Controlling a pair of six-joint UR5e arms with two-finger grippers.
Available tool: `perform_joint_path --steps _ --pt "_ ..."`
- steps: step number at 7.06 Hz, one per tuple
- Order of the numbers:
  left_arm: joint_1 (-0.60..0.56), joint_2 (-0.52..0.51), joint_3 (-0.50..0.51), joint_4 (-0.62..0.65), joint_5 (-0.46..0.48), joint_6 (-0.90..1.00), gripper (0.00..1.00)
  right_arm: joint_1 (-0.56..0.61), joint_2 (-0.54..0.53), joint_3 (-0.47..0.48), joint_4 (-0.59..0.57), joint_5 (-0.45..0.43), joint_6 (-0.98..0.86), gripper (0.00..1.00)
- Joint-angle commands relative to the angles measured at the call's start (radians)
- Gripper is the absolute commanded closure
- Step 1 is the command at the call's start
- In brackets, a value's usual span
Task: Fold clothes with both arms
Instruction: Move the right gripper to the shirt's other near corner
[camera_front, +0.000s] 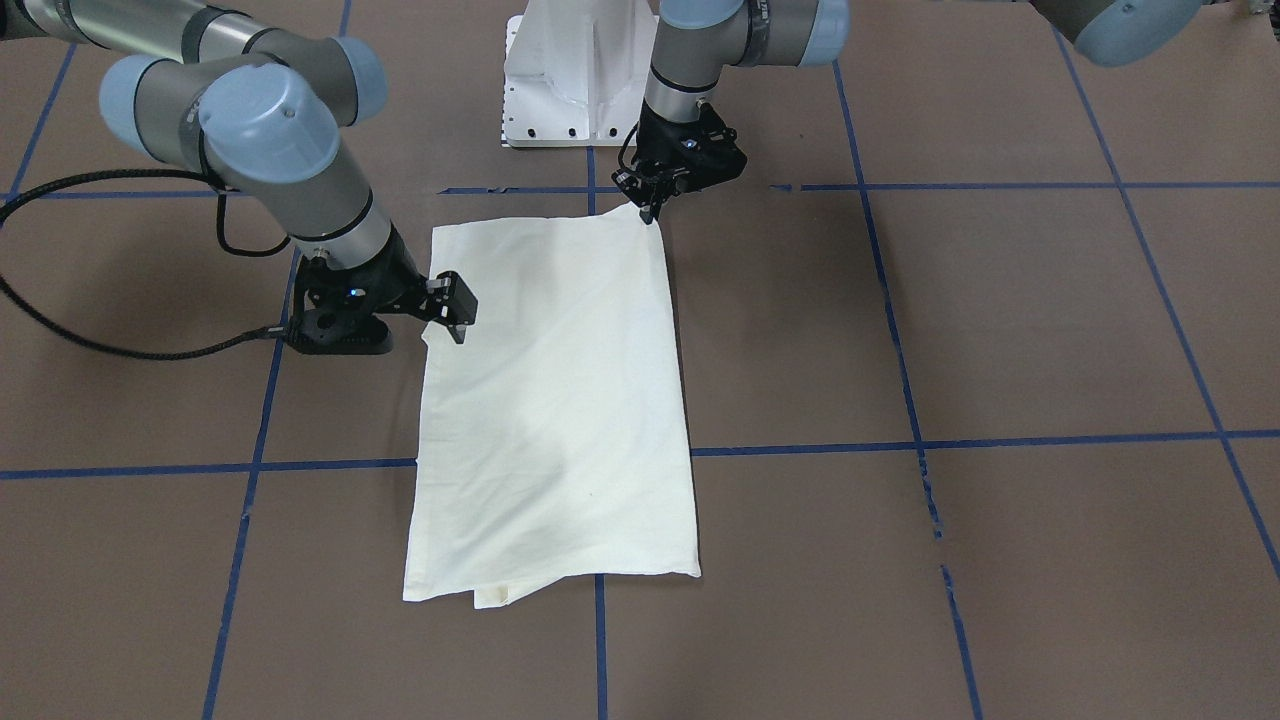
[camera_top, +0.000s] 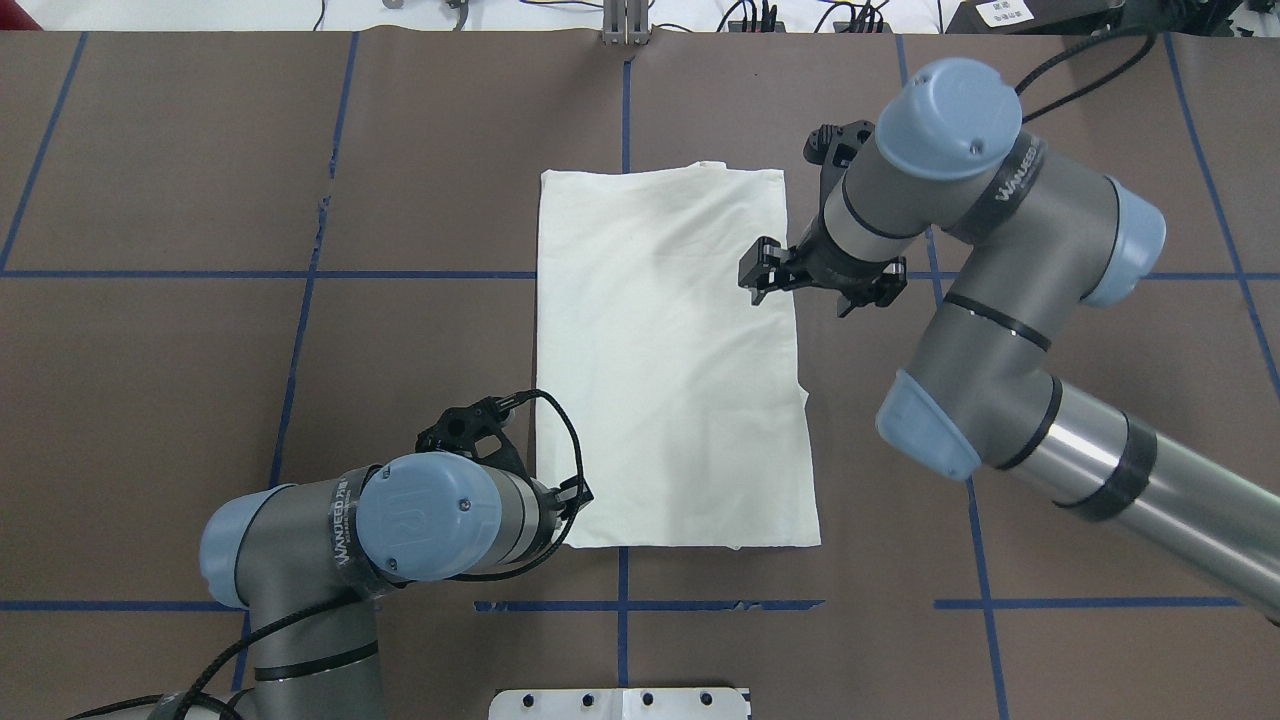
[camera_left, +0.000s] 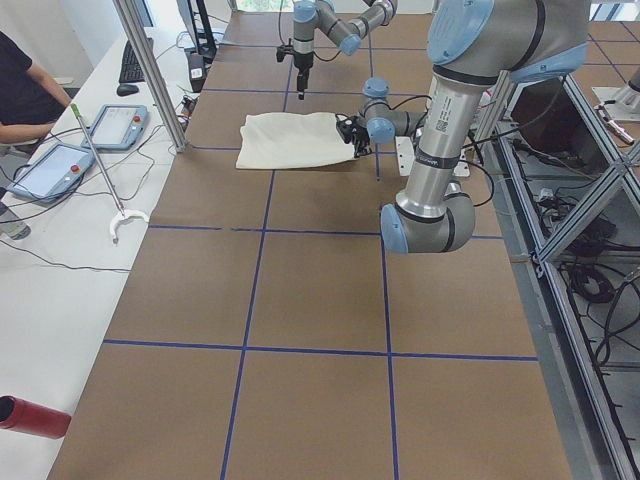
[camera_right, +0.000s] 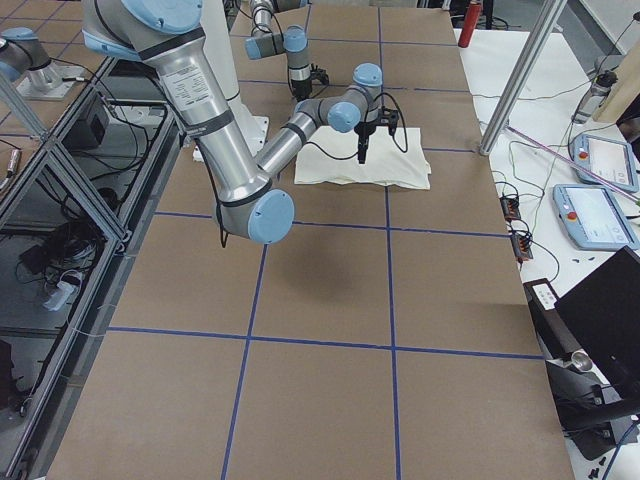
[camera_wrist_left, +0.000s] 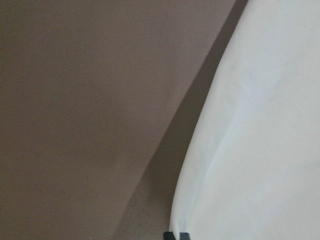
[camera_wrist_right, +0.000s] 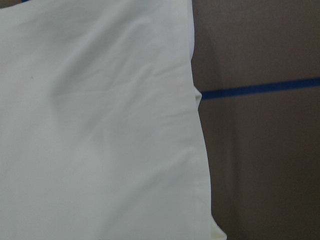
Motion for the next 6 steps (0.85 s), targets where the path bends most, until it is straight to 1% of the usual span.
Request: perform_joint_path --steps 1,2,3,4,5,6 --pt "0.002 0.003 -0.004 0.002 -0.002 0.009 1.00 -0.217 -0.075 0.131 -0.001 -0.208 0.403 0.00" --pt "0.002 0.005 -0.004 0.000 -0.002 0.009 1.00 -0.308 -0.124 0.165 0.001 -0.288 0.506 0.00" --pt "0.003 0.000 -0.004 0.002 -0.002 0.009 1.00 -0.388 -0.167 0.176 0.024 -0.395 0.600 0.00" --pt "0.005 -0.001 -0.002 -0.001 -0.004 0.009 1.00 -0.427 -0.201 0.179 0.071 -0.443 0.682 0.00" --pt "0.006 -0.001 -0.002 -0.003 -0.003 0.009 1.00 -0.457 -0.206 0.173 0.065 -0.445 0.682 0.00" --pt "0.006 -0.001 -0.002 -0.003 -0.002 0.009 1.00 -0.465 -0.197 0.147 0.065 -0.447 0.679 0.00"
